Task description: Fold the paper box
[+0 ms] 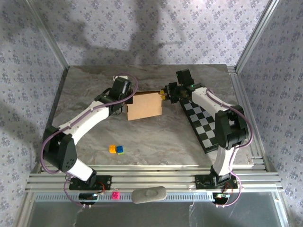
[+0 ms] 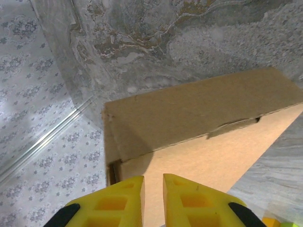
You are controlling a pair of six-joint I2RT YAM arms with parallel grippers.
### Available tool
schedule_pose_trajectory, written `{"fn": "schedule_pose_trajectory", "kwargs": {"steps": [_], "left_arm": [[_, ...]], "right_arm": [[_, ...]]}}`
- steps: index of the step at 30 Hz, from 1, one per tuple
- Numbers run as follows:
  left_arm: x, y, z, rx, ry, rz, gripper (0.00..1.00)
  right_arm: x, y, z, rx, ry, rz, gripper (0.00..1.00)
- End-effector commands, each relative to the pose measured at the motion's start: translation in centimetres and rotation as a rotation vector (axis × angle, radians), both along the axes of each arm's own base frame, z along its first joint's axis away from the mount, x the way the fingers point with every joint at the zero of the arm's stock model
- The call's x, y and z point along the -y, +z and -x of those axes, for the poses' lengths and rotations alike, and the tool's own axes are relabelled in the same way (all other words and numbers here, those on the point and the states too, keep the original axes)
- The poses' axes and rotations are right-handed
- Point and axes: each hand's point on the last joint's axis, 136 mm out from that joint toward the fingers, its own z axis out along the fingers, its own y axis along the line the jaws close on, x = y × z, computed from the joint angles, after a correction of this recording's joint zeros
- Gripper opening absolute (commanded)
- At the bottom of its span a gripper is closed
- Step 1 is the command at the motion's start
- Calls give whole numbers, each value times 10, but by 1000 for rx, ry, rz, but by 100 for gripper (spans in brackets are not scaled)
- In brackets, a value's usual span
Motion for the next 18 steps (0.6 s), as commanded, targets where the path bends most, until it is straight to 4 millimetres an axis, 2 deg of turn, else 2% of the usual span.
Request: {"fn": "schedule_pose_trajectory", "kwargs": {"steps": [1, 6, 8, 10, 13, 18], "left_arm": [[-1, 17, 5, 81, -11, -3, 0], [4, 5, 16, 96, -33, -27, 0], [8, 2, 21, 111, -49, -51, 0], [13, 2, 25, 126, -59, -85, 0], [14, 6, 29, 156, -49, -113, 0], [10, 14, 27, 209, 1, -107, 0]], "right_arm": [[8, 31, 1, 144, -22, 2, 24], [12, 54, 16, 250, -30, 1, 42], [10, 62, 19, 276, -29, -13, 54], [6, 49, 27, 242, -24, -29, 62], [-2, 43, 40, 186, -27, -59, 72], [-3, 46, 61, 168, -35, -55, 76]]}}
